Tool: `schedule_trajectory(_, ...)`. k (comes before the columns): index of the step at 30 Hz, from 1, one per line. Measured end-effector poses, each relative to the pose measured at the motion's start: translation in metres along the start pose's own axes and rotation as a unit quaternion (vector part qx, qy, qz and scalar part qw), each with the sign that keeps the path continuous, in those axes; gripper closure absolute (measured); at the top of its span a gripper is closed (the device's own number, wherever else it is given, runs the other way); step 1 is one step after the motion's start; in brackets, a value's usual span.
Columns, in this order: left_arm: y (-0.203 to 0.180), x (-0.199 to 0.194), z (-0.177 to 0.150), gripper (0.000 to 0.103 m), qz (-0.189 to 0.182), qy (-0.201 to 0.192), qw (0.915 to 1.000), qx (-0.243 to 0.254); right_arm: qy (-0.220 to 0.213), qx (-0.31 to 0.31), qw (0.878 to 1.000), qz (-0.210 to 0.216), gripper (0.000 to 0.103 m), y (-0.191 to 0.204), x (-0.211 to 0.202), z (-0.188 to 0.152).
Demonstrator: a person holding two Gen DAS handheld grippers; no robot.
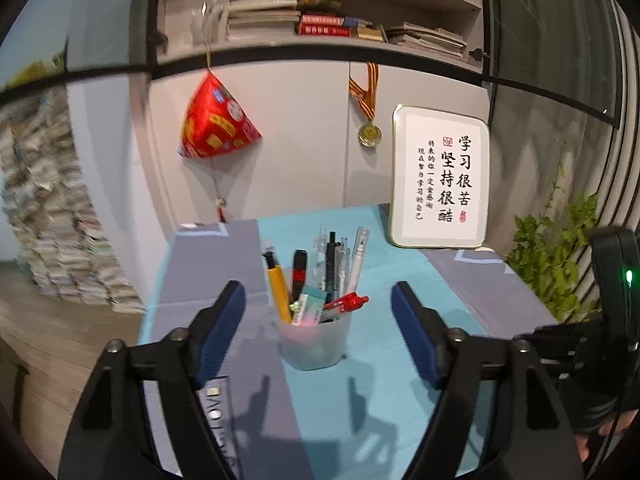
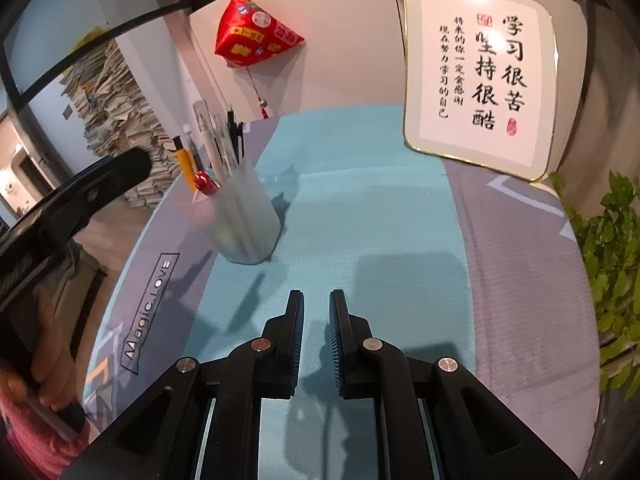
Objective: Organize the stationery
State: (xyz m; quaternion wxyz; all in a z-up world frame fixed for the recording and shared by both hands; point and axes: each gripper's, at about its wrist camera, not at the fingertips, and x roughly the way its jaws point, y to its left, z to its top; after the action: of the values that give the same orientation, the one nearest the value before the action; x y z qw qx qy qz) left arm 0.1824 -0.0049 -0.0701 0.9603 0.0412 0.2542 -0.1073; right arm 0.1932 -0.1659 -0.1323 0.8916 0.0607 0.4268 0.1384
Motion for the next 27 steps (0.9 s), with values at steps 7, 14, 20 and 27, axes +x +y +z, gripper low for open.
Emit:
schedule_trajectory(7,-0.016,-0.041,-0.004,0.012,0.027,-0.025,0.9991,0.019,-0.019,0.01,1.0,-0.013,0.092,0.005,-0.025,-0.003)
schedule_trajectory(14,-0.02,-0.075,-0.005,0.009,0.036,-0.034,0.9987,0.005,-0.042,0.019,0.998,-0.031,0.092,0.013,-0.064,-0.012)
schedule_trajectory(20,-0.017,-0.125,-0.006,0.008,0.046,-0.067,0.9966,-0.013,-0.091,0.014,0.994,-0.063,0.091,0.029,-0.122,-0.02)
schedule_trajectory(27,-0.022,-0.195,-0.019,0.001,0.055,-0.129,0.9899,-0.023,-0.223,0.0,0.971,-0.087,0.03,0.059,-0.214,-0.054)
